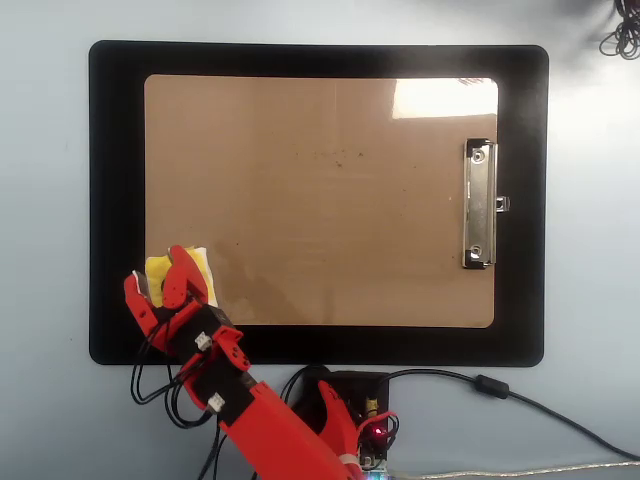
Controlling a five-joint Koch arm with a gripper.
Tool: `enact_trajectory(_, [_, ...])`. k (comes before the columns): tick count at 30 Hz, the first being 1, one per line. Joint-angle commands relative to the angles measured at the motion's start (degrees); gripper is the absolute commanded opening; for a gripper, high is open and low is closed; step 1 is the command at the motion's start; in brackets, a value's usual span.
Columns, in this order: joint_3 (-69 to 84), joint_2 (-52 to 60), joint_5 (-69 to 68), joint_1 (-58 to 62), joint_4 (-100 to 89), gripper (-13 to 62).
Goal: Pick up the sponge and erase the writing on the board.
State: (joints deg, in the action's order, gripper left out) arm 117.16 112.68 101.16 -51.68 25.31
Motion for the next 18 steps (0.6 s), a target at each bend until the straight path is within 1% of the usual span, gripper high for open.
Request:
enact_trajectory(1, [-6.7, 6.9, 1.5, 2.9, 19.9, 31.6])
enact_trajectory(4, [-14.1, 9.0, 0.6, 10.8, 42.4, 32.0])
enact_trajectory(7, [-15.7, 8.6, -4.3, 18.2, 54.1, 33.3])
enact_trajectory(11, [-11.2, 9.3, -11.3, 29.7, 58.5, 33.9])
enact_trajectory(16, [-2.8, 11.0, -11.2, 42.5, 58.7, 33.8])
enact_trajectory(18, [1.2, 13.9, -10.2, 44.3, 58.7, 33.8])
